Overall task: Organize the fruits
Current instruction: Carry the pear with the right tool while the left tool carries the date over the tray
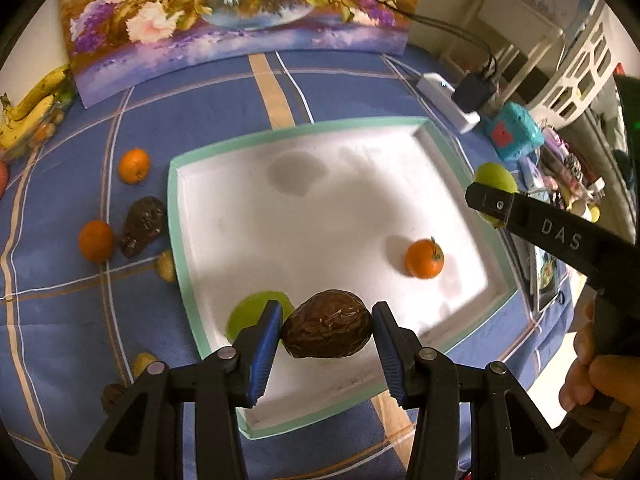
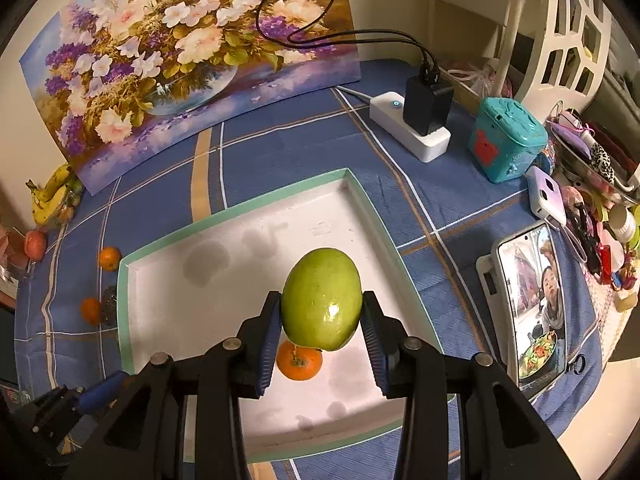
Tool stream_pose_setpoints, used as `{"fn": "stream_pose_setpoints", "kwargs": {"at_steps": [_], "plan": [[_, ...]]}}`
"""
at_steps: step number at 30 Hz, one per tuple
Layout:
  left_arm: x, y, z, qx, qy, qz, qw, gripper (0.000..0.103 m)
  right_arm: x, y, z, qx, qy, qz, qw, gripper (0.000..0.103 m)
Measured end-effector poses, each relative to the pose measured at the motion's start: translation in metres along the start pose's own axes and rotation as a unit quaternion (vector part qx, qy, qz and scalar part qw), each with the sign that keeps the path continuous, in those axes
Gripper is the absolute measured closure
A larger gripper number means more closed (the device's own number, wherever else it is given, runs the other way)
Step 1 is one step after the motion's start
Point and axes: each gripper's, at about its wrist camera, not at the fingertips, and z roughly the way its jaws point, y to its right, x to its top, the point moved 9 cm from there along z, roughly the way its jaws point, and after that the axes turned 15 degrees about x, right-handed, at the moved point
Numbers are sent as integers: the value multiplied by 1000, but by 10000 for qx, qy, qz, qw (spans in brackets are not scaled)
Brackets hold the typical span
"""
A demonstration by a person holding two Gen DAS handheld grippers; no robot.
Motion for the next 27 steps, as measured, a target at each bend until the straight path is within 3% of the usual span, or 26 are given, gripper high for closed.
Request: {"fn": "stream_pose_setpoints", "kwargs": {"at_steps": [11,27], "plan": [[-19,11,24,31,-392,145,9991,54,-27,20,31,-201,-567,244,9979,62],[-40,21,52,156,-794,295,9963,54,-45,41,48,-432,-914,471,9938,62]]}}
